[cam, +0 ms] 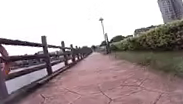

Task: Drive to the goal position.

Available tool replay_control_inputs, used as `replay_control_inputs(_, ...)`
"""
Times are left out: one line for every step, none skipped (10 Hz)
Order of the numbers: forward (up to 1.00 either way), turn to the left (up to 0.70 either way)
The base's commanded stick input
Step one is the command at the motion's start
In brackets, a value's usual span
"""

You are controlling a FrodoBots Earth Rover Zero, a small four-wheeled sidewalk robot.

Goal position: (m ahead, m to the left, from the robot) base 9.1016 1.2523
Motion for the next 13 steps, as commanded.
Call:
replay_control_inputs(0.04, 0.0)
replay_control_inputs(0.0, 0.0)
replay_control_inputs(0.0, 0.0)
replay_control_inputs(0.0, 0.0)
replay_control_inputs(0.0, 0.0)
replay_control_inputs(0.0, 0.0)
replay_control_inputs(0.0, 0.0)
replay_control_inputs(0.0, 0.0)
replay_control_inputs(0.0, 0.0)
replay_control_inputs(0.0, 0.0)
replay_control_inputs(0.57, 0.0)
replay_control_inputs(1.0, 0.0)
replay_control_inputs(1.0, 0.0)
